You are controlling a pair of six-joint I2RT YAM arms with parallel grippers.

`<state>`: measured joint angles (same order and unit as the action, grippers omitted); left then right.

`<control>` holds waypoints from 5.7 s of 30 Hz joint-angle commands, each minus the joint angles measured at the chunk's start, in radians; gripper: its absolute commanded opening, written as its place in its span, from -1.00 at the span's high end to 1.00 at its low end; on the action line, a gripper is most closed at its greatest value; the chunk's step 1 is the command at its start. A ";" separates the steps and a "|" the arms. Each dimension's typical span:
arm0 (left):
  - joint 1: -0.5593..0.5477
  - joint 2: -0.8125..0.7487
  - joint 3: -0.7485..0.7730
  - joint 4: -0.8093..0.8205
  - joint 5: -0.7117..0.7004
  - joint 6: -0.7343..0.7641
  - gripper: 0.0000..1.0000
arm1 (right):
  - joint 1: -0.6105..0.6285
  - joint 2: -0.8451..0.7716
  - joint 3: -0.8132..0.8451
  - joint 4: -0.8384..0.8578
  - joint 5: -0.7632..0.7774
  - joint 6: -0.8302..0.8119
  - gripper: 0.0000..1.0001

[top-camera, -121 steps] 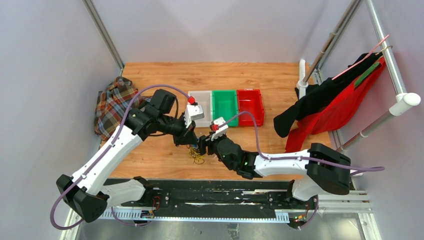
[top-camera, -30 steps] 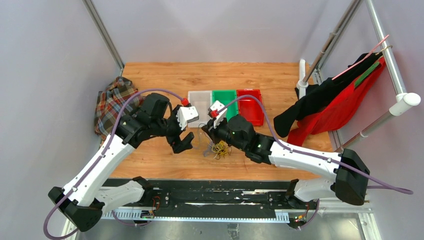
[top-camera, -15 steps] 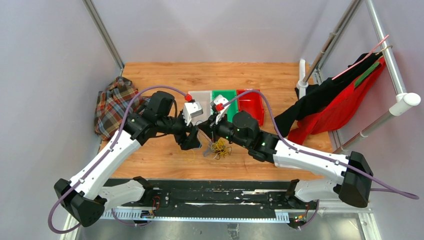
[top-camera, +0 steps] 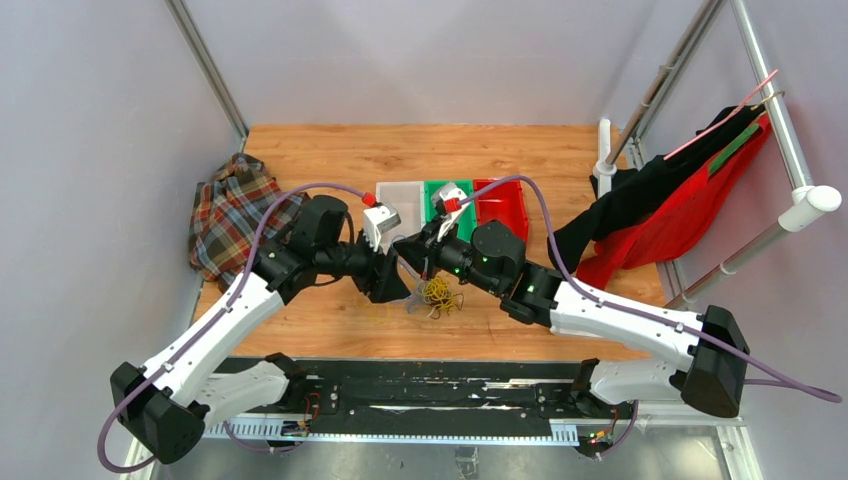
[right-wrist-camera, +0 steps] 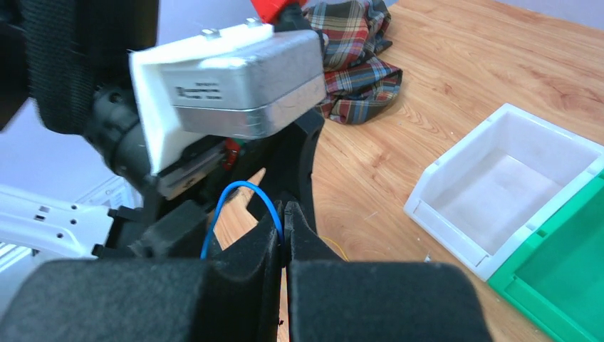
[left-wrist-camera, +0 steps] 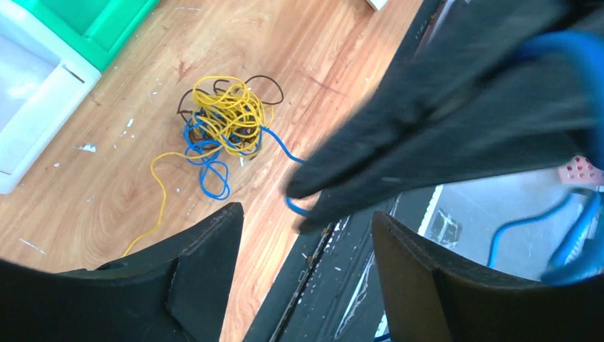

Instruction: Untangle the cables

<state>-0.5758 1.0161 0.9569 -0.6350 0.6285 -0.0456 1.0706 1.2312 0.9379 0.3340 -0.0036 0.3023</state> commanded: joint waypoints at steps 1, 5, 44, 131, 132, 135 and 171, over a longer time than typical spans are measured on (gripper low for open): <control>0.037 -0.014 -0.046 0.176 0.032 -0.186 -0.35 | -0.008 -0.036 -0.012 0.069 -0.018 0.054 0.99; 0.078 -0.014 -0.071 0.253 0.076 -0.251 0.02 | -0.008 -0.035 -0.005 0.053 -0.019 0.066 0.99; 0.145 0.009 0.377 -0.113 -0.019 0.070 0.99 | -0.008 -0.117 -0.253 -0.038 -0.006 -0.113 -0.27; 0.188 -0.333 -0.113 0.527 0.076 -0.379 0.99 | 0.020 -0.183 -0.040 -0.111 0.032 -0.116 -0.30; 0.187 -0.332 -0.105 0.527 0.077 -0.383 0.99 | 0.020 -0.180 -0.057 -0.103 0.027 -0.129 -0.31; 0.187 -0.319 -0.079 0.523 0.088 -0.389 0.99 | 0.020 -0.144 -0.102 -0.030 -0.006 -0.165 -0.33; 0.172 0.076 0.298 0.385 -0.030 -0.235 0.99 | -0.018 0.025 -0.237 -0.038 0.183 -0.065 -0.29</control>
<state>-0.3946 1.0023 1.2308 -0.2562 0.5819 -0.2848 1.0809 1.3407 0.6170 0.3889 0.1452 0.2180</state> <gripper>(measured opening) 0.018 0.494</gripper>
